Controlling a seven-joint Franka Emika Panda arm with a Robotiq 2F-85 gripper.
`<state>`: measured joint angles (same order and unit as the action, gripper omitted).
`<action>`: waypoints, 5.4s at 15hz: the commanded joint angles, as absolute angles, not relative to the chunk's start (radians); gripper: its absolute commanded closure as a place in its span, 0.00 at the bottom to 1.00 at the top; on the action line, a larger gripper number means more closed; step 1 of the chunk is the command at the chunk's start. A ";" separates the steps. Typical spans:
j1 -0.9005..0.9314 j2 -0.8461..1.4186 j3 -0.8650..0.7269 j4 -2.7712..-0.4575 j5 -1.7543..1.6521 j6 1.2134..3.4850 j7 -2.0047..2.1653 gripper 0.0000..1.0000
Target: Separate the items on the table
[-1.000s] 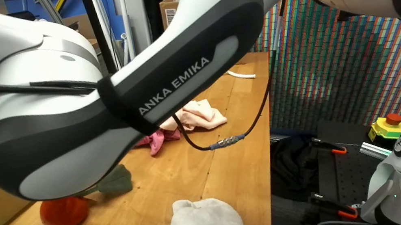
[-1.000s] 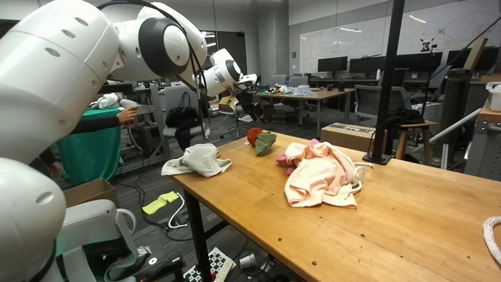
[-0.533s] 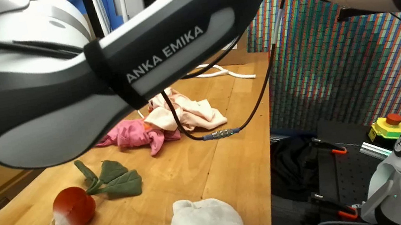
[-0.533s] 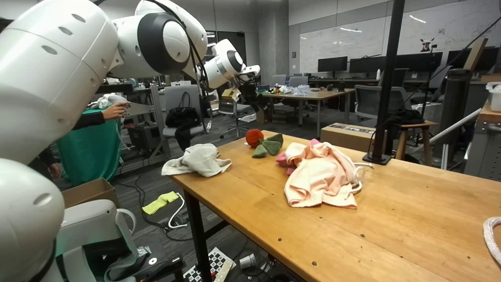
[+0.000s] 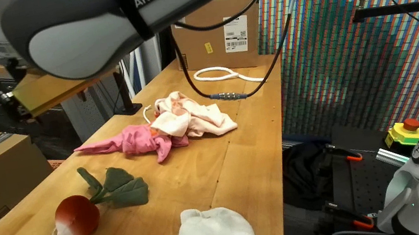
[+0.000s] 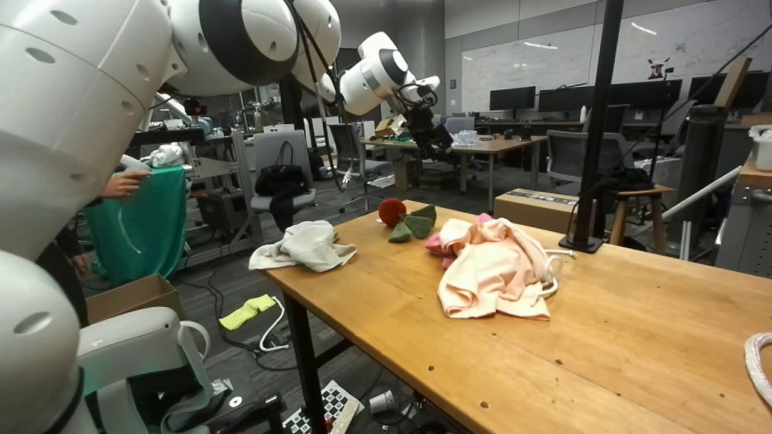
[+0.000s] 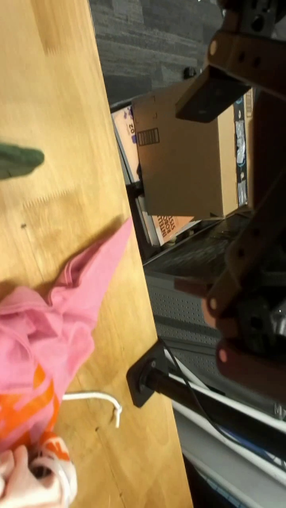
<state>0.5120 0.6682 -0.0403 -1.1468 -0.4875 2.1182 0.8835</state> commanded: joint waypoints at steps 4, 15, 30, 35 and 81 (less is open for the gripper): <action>0.390 0.448 -0.032 -1.443 -0.433 2.088 0.786 0.00; 0.246 0.290 0.037 -1.745 -0.303 1.945 0.430 0.00; 0.151 0.344 0.032 -1.807 -0.290 2.175 0.232 0.00; 0.132 0.366 0.032 -1.822 -0.253 2.205 0.186 0.00; 0.082 -0.059 0.092 -1.541 -0.145 1.346 0.229 0.96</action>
<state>0.0824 -0.0892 0.0789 -1.6034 -0.1278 1.3442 0.1946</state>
